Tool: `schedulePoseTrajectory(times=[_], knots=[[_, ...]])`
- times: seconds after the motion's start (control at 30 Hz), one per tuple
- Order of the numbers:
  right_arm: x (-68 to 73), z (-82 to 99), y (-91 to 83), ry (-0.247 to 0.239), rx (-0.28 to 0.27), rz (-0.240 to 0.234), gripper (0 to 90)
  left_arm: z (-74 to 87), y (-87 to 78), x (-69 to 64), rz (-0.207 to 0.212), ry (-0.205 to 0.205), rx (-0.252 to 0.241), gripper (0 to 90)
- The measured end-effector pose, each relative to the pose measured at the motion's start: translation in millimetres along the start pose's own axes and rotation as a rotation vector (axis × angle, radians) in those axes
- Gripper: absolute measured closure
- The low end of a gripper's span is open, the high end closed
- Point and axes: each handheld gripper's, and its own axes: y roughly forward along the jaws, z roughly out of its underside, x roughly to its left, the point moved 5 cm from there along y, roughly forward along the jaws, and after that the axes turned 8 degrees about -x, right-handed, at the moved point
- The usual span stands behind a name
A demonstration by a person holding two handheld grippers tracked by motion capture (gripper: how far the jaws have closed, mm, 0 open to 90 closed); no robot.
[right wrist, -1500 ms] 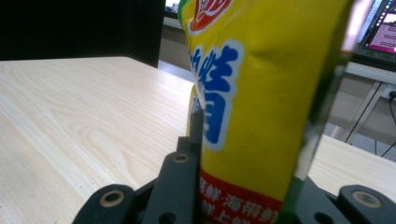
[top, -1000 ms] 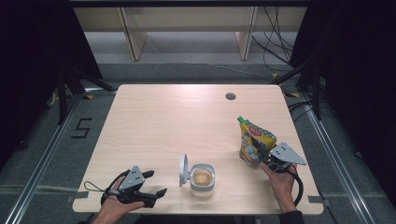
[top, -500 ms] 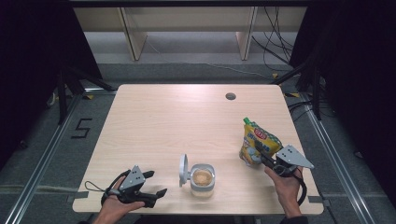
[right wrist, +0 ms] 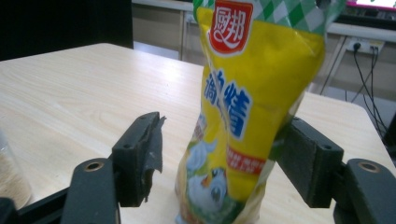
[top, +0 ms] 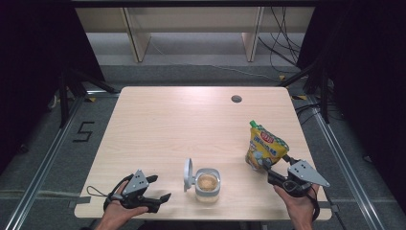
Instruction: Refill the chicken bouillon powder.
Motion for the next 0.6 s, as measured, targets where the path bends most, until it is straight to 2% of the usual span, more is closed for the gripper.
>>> schedulePoseTrajectory(times=[0.1,0.2,0.23,0.27,0.33,0.4,0.43,0.47,0.53,0.57,0.6], knots=[[1.6,-0.3,-6.9,-0.001,0.000,0.016,32.0,-0.2,-0.4,0.2,0.003,0.000,0.002,19.3],[3.3,1.1,-13.2,0.032,0.020,0.029,31.1,-0.8,0.5,-1.4,0.004,-0.014,-0.012,19.3],[2.9,1.8,-15.2,0.024,0.030,0.032,30.7,-0.3,-0.7,0.9,0.002,0.009,0.007,19.3],[2.9,2.1,-16.4,0.027,0.020,0.041,30.4,-0.4,-0.2,0.2,0.003,-0.001,0.001,19.3],[4.9,2.1,-18.5,0.038,0.017,0.025,29.8,-0.6,-0.2,0.4,0.003,-0.001,0.002,19.3],[5.3,1.8,-20.7,0.028,0.021,0.038,29.1,-0.7,-0.2,0.1,0.005,-0.004,-0.001,19.3],[7.9,2.8,-24.0,0.040,0.034,0.033,28.5,-0.9,-0.2,0.4,0.003,0.000,0.000,19.3],[9.0,3.2,-24.4,0.032,0.029,0.025,28.3,-0.6,-0.7,1.2,0.000,0.010,0.009,19.3],[11.4,4.7,-27.1,0.027,0.041,0.017,27.5,-0.2,-0.7,0.2,-0.002,-0.008,0.012,19.3],[13.9,6.0,-28.5,0.043,0.059,0.001,27.1,-0.4,-0.5,0.2,-0.006,-0.008,0.010,19.3],[16.1,6.4,-30.7,0.056,0.059,0.011,26.9,-0.4,-0.5,0.2,-0.006,-0.008,0.010,19.3]])
